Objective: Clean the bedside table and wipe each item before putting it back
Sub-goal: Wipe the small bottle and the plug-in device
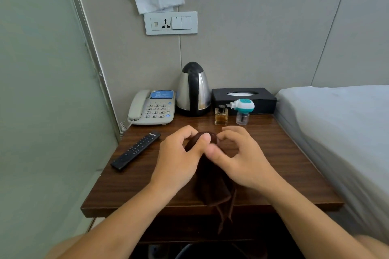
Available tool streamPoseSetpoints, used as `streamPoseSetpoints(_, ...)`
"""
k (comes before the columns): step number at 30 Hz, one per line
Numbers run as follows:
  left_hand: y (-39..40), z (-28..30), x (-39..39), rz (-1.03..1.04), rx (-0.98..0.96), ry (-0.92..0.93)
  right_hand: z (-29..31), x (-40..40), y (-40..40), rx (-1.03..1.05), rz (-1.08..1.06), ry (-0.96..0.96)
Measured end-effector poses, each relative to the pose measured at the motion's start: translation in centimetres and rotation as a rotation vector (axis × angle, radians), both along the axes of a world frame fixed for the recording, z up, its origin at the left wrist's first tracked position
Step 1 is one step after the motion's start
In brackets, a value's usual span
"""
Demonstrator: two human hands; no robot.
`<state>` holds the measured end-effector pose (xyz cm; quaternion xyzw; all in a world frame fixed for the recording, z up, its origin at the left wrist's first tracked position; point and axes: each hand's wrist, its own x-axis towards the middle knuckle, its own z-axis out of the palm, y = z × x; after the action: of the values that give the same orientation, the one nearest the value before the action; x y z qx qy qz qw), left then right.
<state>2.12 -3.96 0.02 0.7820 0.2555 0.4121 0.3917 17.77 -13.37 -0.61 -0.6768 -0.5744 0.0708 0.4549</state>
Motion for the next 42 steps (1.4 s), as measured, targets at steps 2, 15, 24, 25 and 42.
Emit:
streamPoseSetpoints(2, 0.2, 0.4, 0.1, -0.054, -0.051, -0.007, 0.8, 0.4, -0.4, -0.125, -0.044, -0.112)
streamPoseSetpoints(15, 3.5, 4.3, 0.6, -0.045, 0.243, 0.076, 4.6, 3.4, 0.2, -0.176, -0.069, -0.200)
streamPoseSetpoints(24, 4.8, 4.2, -1.0, -0.136, 0.246, 0.210, 2.3, 3.6, 0.4, -0.203, 0.161, 0.009)
streamPoseSetpoints(25, 4.7, 4.1, -1.0, -0.159, 0.252, 0.214, 2.1, 3.1, 0.8, -0.208, 0.200, 0.005)
streamPoseSetpoints(42, 7.1, 8.1, -2.2, -0.228, 0.071, 0.359, 9.3, 5.6, 1.5, 0.038, 0.111, 0.020)
